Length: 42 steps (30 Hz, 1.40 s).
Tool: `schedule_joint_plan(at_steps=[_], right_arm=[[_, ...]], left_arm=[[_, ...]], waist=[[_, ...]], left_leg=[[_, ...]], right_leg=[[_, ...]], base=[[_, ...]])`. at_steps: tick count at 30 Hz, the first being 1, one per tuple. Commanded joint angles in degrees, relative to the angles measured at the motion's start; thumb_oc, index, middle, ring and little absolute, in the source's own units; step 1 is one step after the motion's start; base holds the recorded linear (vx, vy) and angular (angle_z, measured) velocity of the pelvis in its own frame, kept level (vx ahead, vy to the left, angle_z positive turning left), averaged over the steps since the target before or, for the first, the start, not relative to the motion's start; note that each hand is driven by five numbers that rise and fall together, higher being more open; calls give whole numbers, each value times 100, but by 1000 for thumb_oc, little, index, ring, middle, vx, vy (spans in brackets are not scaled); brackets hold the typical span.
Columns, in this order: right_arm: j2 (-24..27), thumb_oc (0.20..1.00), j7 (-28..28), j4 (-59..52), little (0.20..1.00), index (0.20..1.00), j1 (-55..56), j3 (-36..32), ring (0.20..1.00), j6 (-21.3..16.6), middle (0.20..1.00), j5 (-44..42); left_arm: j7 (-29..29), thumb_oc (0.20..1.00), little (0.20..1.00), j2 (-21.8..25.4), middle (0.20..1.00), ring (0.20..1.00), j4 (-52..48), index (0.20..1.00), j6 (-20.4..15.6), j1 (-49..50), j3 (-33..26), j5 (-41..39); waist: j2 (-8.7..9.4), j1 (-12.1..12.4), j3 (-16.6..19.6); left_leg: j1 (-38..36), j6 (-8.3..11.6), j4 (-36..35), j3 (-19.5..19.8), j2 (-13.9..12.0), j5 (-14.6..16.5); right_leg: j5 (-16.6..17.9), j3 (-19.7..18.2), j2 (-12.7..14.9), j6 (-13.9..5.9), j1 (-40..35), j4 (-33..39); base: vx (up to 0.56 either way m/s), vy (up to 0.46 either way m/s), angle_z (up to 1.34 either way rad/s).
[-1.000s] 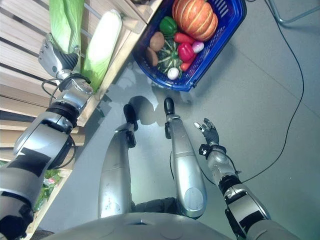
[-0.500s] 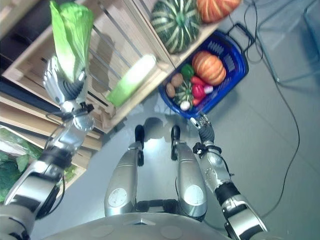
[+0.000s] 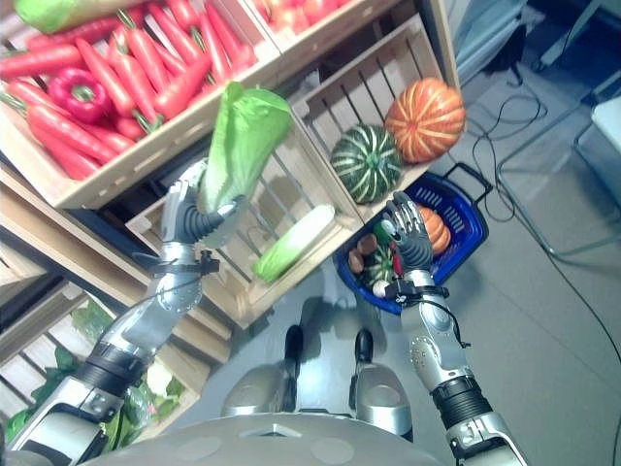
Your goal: Pick up fruits and vegetables into the basket
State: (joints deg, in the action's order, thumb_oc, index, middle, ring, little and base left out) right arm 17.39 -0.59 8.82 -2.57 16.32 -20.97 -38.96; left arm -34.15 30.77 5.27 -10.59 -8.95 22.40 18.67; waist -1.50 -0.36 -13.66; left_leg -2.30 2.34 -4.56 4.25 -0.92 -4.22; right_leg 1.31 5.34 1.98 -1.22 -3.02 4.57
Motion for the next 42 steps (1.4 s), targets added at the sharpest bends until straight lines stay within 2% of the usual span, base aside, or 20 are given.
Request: schedule_joint_plan(at_steps=[1, 5, 9, 15, 22, 28, 32, 35, 39, 40, 42], right_arm=[[49, 1000, 260, -636, 1000, 1000, 130, 127, 1000, -148, 1000, 270], [166, 1000, 560, -771, 1000, 1000, -55, 239, 1000, -131, 1000, 274], [286, 1000, 861, -847, 1000, 1000, -211, 367, 1000, 43, 1000, 195], [618, 1000, 1473, -946, 1000, 1000, -284, 614, 1000, 295, 1000, 9], [899, 1000, 1715, -998, 1000, 1000, -341, 831, 1000, 343, 1000, -31], [1077, 1000, 1661, -1055, 1000, 1000, -381, 980, 1000, 325, 1000, 187], [1130, 1000, 1567, -1117, 1000, 1000, -387, 1033, 1000, 299, 1000, 273], [1139, 1000, 1500, -1109, 1000, 1000, -404, 1038, 1000, 262, 1000, 272], [1126, 1000, 1332, -1092, 1000, 1000, -361, 967, 1000, 249, 1000, 309], [1100, 1000, 1206, -1099, 1000, 1000, -318, 898, 1000, 249, 1000, 311], [1047, 1000, 1083, -1087, 1000, 1000, -244, 822, 1000, 208, 1000, 374]], left_arm=[[432, 200, 200, -26, 200, 200, -235, 200, -618, 23, 133, -417], [995, 200, 200, -52, 200, 200, -332, 200, -784, -8, 364, -807], [1535, 200, 200, -48, 200, 200, -420, 200, -900, -131, 603, -1191], [2634, 200, 200, 27, 200, 200, -782, 200, -1065, -229, 965, -1948], [3189, 200, 200, 93, 200, 200, -981, 200, -975, -269, 1161, -2467], [3513, 200, 200, 153, 200, 200, -1144, 200, -869, -244, 1228, -2761], [3651, 200, 200, 172, 200, 200, -1224, 200, -717, -199, 1263, -2889], [3502, 200, 200, 153, 200, 200, -1209, 200, -640, -167, 1255, -2948], [2935, 200, 200, 101, 200, 200, -1116, 200, -659, -53, 1060, -2914], [2538, 200, 200, 74, 200, 200, -1092, 200, -715, 12, 912, -2819], [2315, 200, 200, 42, 200, 200, -1057, 200, -814, 97, 756, -2674]], waist=[[209, -13, 456], [221, 1, 612], [231, 10, 716], [248, 0, 868], [252, -4, 976], [249, 9, 1040], [250, 19, 1073], [249, 25, 1096], [248, 47, 1116], [252, 56, 1123], [258, 71, 1130]], left_leg=[[283, -341, -31, 61, 357, 24], [183, -367, -44, -39, 322, 88], [125, -382, -44, -92, 306, 139], [52, -407, -44, -137, 286, 191], [72, -423, -44, -180, 274, 205], [68, -439, -44, -217, 263, 216], [63, -444, -44, -205, 262, 223], [60, -447, -44, -205, 254, 233], [62, -439, -44, -181, 249, 236], [57, -438, -44, -184, 242, 242], [58, -439, -44, -183, 243, 244]], right_leg=[[362, -131, 31, -106, 232, 43], [330, -151, 41, -126, 169, 43], [300, -177, 48, -160, 124, 43], [287, -155, 71, -222, 70, 43], [299, -168, 88, -270, 111, 43], [296, -185, 100, -296, 114, 43], [296, -195, 104, -307, 115, 43], [293, -197, 108, -318, 119, 43], [285, -200, 106, -315, 117, 43], [282, -203, 105, -311, 118, 43], [284, -199, 108, -306, 116, 43]], base=[[77, -8, -6], [49, -13, -9], [24, -10, -9], [28, -8, 0], [6, -1, 1], [3, -1, -1], [0, 0, 0], [0, 0, 0], [0, 0, 0], [0, 0, 0], [0, 0, 0]])
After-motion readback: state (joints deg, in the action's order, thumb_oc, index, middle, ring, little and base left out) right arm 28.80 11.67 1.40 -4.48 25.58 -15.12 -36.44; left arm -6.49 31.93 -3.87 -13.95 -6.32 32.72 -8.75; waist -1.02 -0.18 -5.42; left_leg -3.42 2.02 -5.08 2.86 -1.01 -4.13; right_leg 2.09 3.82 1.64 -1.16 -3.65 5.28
